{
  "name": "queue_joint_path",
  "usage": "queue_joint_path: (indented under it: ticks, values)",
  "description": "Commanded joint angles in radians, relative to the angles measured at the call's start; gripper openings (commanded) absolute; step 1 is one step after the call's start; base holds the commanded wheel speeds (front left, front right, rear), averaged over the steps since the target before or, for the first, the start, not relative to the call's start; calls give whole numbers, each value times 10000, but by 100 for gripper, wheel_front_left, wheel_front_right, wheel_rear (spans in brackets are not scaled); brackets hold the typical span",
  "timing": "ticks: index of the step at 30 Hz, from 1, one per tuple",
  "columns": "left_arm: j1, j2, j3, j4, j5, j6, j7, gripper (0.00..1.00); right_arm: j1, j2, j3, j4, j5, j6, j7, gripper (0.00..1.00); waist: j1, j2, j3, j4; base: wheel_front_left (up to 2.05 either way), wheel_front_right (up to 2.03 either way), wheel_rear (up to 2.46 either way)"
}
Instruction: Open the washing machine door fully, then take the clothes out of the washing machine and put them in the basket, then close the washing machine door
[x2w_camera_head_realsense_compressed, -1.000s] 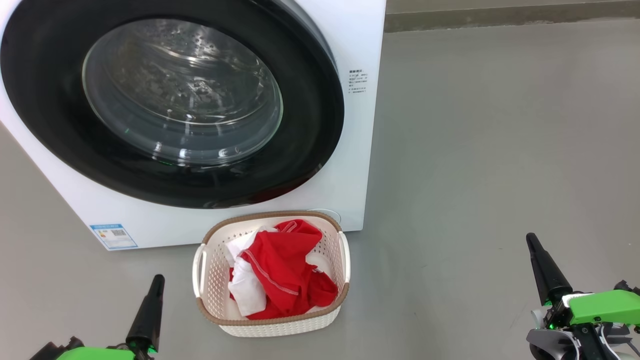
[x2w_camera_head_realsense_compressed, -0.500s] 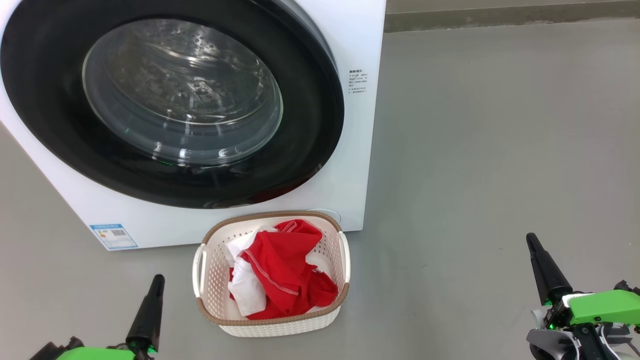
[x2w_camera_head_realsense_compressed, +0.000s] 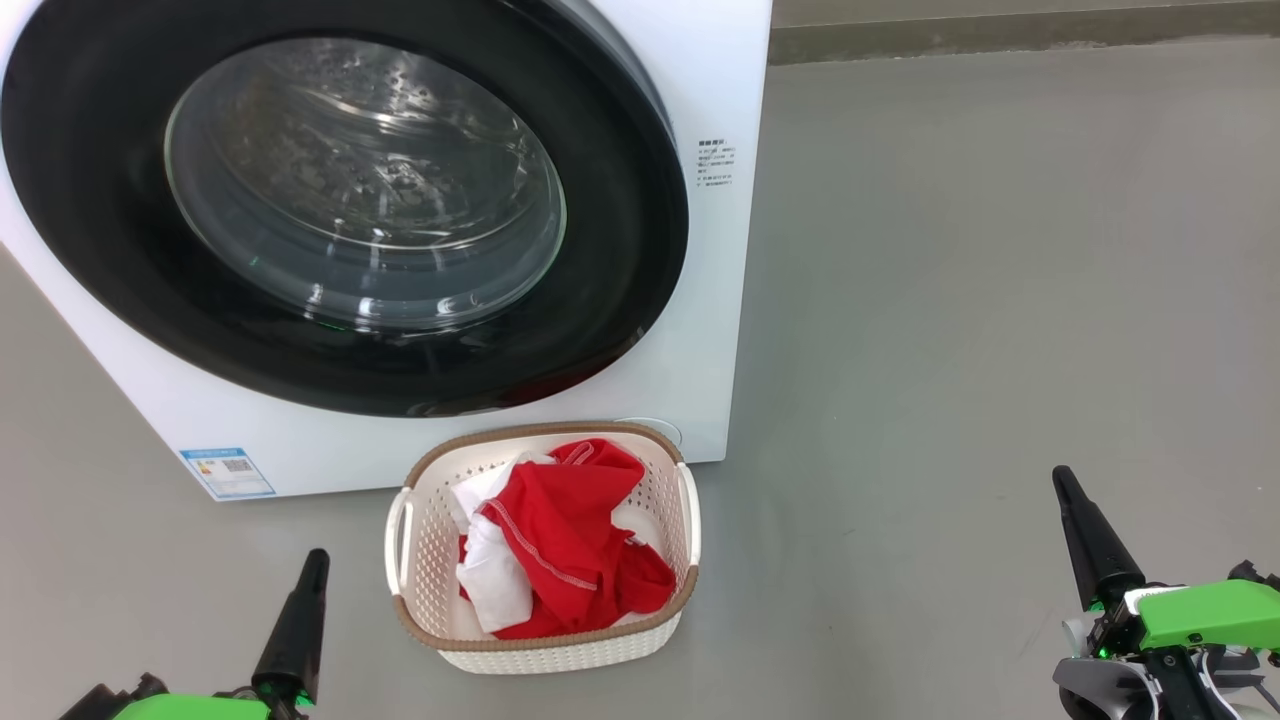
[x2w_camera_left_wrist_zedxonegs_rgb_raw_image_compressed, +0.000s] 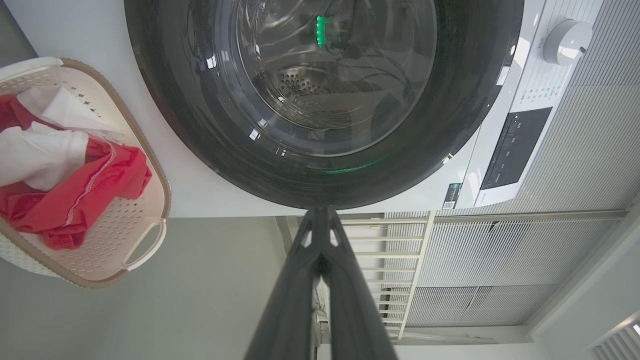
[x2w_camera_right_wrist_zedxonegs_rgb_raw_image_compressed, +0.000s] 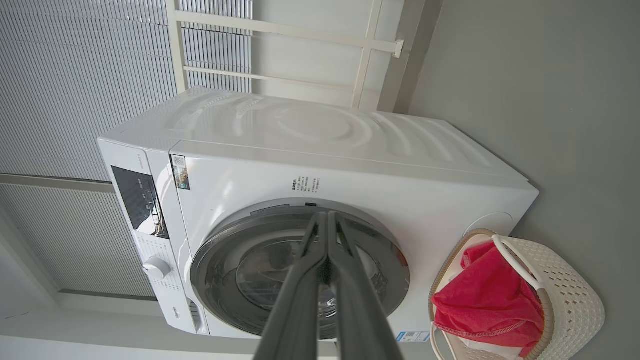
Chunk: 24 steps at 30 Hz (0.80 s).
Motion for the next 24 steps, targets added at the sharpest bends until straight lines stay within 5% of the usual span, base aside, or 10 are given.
queue_joint_path:
  ticks: [1,24]
  values:
    - [-400,179,271,-207,-68,-69,47,0,-422,-85,170,-305,61,6,61,0,0,0,0,0,0,0,0]
    - [-399,179,270,-208,-68,-69,46,0,-422,-85,172,-305,62,6,59,0,0,0,0,0,0,0,0]
